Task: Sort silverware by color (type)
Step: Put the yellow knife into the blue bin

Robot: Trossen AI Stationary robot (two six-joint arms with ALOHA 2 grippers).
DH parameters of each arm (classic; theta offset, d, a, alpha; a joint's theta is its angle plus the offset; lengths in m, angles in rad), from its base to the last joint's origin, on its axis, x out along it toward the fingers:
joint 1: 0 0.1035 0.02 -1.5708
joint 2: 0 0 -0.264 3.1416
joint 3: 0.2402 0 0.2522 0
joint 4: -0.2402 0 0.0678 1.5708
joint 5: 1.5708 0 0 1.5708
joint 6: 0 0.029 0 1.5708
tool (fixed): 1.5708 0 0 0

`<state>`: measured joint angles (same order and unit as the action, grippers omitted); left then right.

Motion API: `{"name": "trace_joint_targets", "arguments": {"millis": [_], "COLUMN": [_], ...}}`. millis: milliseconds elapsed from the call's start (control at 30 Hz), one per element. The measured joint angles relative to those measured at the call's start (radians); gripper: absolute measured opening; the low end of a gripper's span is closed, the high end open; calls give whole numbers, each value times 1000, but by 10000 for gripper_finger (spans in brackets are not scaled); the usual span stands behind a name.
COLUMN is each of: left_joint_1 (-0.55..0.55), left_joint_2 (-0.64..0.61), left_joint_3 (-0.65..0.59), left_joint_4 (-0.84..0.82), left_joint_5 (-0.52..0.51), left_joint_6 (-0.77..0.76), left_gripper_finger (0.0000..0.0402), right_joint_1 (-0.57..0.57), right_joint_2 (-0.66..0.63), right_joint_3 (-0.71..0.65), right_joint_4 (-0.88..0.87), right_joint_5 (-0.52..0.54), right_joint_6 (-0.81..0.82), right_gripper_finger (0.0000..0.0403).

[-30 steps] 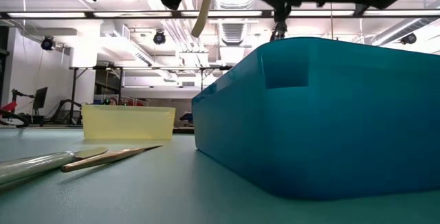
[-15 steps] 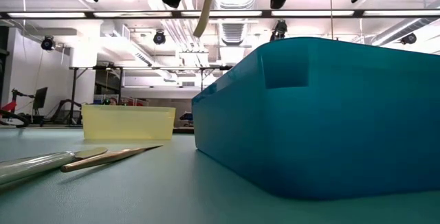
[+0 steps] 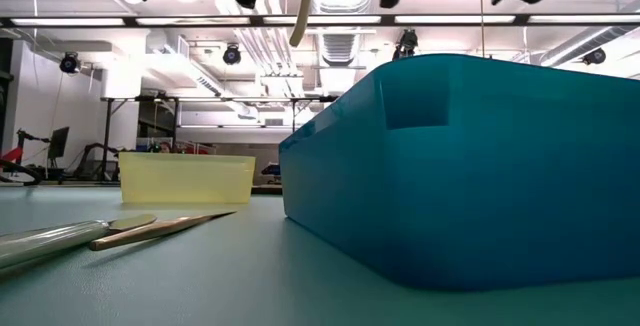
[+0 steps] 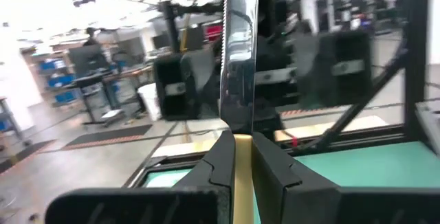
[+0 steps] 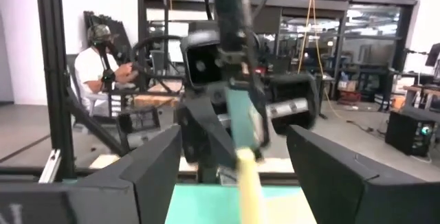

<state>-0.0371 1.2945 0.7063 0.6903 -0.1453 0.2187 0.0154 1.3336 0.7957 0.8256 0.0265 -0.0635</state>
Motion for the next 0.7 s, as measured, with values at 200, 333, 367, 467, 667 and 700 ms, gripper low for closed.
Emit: {"name": "trace_joint_targets", "arguments": {"millis": [200,333,367,467,667,700], "left_joint_1": [6,7,7,7,6,7], "left_joint_2": [2,2,2,2,2,2], "left_joint_3": [0,0,0,0,0,0], "left_joint_4": [11,9,7,6,-17,-21], "left_joint_5": [-4,-3,-3,-3,-2,-2], "left_joint_6": [-14,-21,-21,-21,-21,-21], "left_gripper_finger": [10,10,10,10,10,10], "right_joint_1": [0,0,0,0,0,0], "right_joint_2": [94,134,142,158,145,141], "right_joint_3": [102,154,162,179,172,170], "right_joint_4": [-14,-22,-26,-36,-36,-35], "right_joint_5": [-6,-34,-34,-34,-34,-34], "right_joint_6": [-34,-42,-43,-50,-51,-49], "right_gripper_finger": [240,228,226,220,206,202]}}
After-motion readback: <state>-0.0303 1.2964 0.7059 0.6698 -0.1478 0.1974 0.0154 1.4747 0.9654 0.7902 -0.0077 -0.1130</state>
